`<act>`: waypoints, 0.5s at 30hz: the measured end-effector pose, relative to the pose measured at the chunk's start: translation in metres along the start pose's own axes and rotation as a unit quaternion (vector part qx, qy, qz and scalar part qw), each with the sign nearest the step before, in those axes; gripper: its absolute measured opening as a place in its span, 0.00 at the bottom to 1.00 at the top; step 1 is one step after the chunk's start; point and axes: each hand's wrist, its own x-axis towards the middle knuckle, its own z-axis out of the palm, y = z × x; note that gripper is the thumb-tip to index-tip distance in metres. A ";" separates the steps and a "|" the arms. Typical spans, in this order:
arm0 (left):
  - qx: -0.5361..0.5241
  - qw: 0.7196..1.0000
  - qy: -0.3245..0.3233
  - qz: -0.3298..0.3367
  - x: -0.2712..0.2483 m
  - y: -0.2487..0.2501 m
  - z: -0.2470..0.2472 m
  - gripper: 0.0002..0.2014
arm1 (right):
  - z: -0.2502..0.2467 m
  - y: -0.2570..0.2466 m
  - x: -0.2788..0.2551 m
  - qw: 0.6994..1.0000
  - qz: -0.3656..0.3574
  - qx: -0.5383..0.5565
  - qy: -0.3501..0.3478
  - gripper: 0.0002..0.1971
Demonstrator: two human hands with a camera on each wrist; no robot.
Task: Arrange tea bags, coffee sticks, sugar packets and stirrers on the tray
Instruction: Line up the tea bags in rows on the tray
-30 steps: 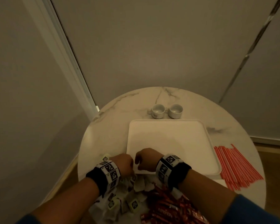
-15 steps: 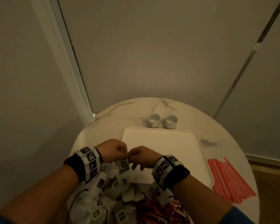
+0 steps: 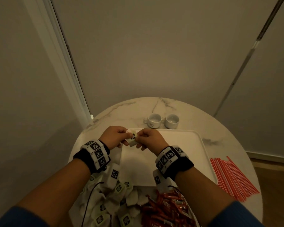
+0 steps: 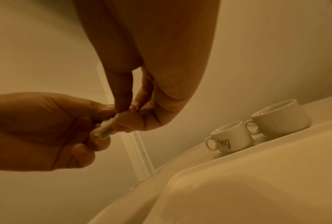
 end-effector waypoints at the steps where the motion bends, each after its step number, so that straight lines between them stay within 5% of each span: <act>1: -0.014 1.000 0.015 0.004 0.005 -0.001 -0.001 0.03 | -0.001 -0.001 0.005 1.000 0.001 0.007 0.002 0.06; 9: -0.056 0.996 0.064 0.013 0.042 -0.007 -0.008 0.02 | 0.004 -0.001 0.044 0.999 0.012 0.043 0.018 0.09; 15: -0.111 0.993 0.043 -0.010 0.064 -0.012 -0.010 0.03 | 0.007 0.001 0.063 0.994 0.012 0.067 0.085 0.10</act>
